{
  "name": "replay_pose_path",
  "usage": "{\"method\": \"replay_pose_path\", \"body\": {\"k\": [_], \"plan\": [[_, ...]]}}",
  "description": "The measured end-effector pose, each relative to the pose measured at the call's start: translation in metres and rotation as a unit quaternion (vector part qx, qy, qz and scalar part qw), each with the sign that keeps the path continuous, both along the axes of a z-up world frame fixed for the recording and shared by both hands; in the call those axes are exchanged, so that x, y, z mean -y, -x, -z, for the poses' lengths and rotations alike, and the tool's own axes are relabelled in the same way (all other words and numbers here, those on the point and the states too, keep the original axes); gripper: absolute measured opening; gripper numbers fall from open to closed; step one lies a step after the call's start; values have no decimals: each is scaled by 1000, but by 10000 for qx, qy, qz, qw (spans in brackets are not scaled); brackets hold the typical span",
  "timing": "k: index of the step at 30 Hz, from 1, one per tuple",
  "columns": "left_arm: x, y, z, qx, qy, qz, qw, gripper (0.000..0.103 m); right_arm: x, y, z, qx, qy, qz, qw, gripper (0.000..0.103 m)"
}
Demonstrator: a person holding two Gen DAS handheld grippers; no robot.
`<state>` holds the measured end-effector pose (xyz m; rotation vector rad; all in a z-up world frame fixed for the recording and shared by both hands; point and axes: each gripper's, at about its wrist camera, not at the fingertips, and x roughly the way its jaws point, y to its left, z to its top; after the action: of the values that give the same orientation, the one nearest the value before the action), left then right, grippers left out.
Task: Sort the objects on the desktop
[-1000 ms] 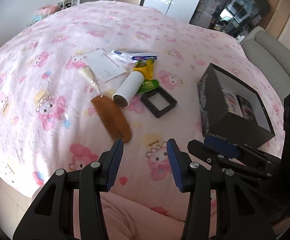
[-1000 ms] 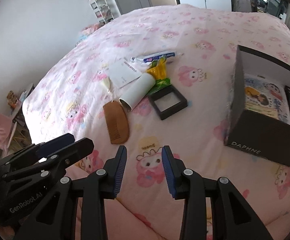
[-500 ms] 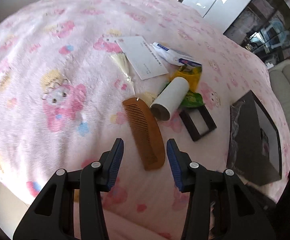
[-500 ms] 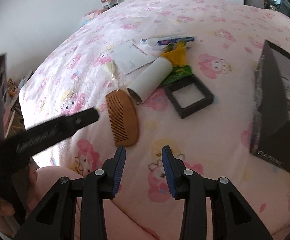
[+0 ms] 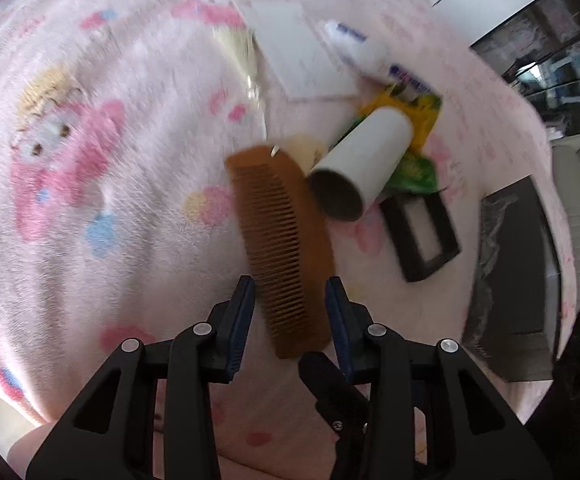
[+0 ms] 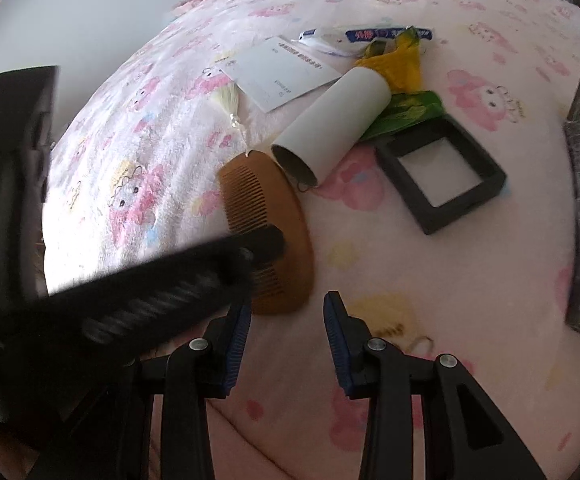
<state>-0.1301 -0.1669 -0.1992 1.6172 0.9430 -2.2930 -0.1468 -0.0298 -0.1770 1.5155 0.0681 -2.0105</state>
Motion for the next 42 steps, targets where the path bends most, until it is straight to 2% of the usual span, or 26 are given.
{"method": "replay_pose_path", "body": {"k": [4,5,7,12,15,20,25,27,34,36,38,39,40,42], "plan": [[-2,4,7,115,-66,36,9999,36,0,6,12,36,-9,14,10000,34],[-3,4,7,90,-116,77,9999,36,-2,5,12,-3,21,28,10000,33],[-7,3,5,35,-166,201,9997,34,-7,4,8,-106,80,68,9999,24],[-24,2,-1,-118,-313,615,9975,31,-31,3,0,-60,115,264,9996,22],[-30,-3,-4,-307,-613,749,9948,31,-48,1,-3,-134,39,510,9986,20],[-13,-7,-4,-325,-571,227,9976,31,-76,7,-16,-297,52,1017,9944,19],[0,-8,2,-237,-589,-189,9978,30,-75,11,-16,29,326,874,9956,20],[-3,-8,6,-162,-595,-79,9981,19,-70,7,-14,83,364,757,9964,20],[-33,-4,1,-154,-585,673,9959,17,-70,1,-13,109,227,708,9972,21],[-31,-6,-3,-237,-622,640,9957,25,-70,6,-15,115,144,731,9972,21],[-24,-11,-6,-311,-733,504,9956,48,-69,8,-19,87,180,736,9971,21],[-18,-15,-7,-345,-796,416,9954,56,-68,8,-21,76,192,726,9971,22],[-13,-18,-8,-375,-836,315,9953,56,-66,9,-21,86,190,710,9973,29],[-10,-20,-7,-425,-786,56,9960,56,-61,11,-20,138,207,657,9975,37]]}}
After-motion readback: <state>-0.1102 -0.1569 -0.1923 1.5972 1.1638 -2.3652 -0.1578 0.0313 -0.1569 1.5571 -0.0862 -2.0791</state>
